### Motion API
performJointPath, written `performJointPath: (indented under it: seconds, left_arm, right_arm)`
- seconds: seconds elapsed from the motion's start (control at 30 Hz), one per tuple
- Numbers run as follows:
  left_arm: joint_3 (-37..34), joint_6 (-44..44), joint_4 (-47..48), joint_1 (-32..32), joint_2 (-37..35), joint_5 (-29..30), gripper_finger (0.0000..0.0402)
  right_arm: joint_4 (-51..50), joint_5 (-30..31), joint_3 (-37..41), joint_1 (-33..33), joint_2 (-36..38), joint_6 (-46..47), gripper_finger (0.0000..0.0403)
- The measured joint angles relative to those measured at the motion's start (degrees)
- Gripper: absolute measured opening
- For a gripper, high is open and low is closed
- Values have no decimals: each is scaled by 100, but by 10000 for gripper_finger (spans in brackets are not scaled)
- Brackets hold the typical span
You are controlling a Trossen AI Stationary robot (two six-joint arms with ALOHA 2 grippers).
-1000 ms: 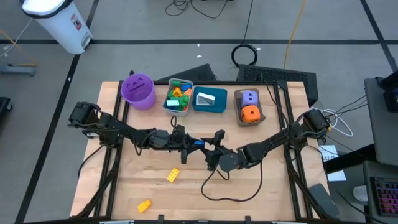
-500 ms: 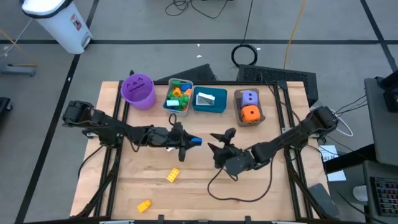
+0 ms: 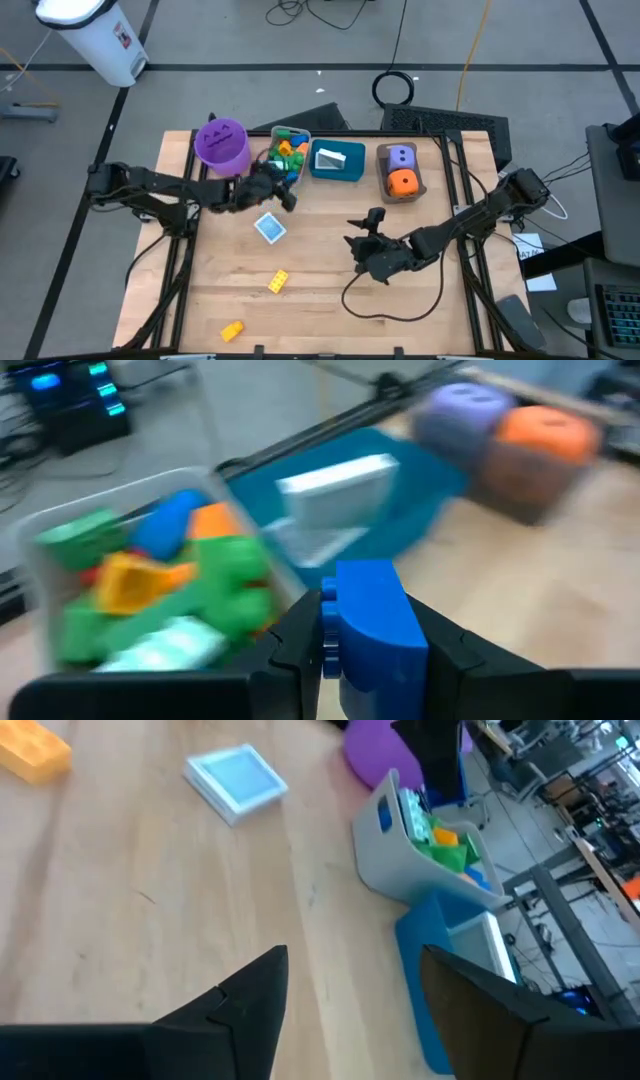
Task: Pick & Place Toys
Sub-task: Put the dark blue game piece into the gray bin
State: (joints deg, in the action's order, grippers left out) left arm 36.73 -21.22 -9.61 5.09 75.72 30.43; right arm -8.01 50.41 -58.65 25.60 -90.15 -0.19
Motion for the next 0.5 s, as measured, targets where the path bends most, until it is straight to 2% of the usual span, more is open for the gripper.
performJointPath:
  seconds: [0.1, 0.23, 0.37, 0.5]
  left_arm:
    - [0, -27, 175, 481, 60, -107, 101]
    - [0, -27, 174, 980, 71, -567, 100]
    - [0, -59, 235, 1286, 209, -992, 123]
    - [0, -187, 263, 1462, 474, -1141, 145]
  right_arm:
    - [57, -15, 140, -92, -7, -1, 215]
    - [93, -102, 218, -199, -7, 1, 216]
    - [136, -193, 238, -267, -4, 64, 216]
    - [145, -270, 240, -279, -4, 77, 213]
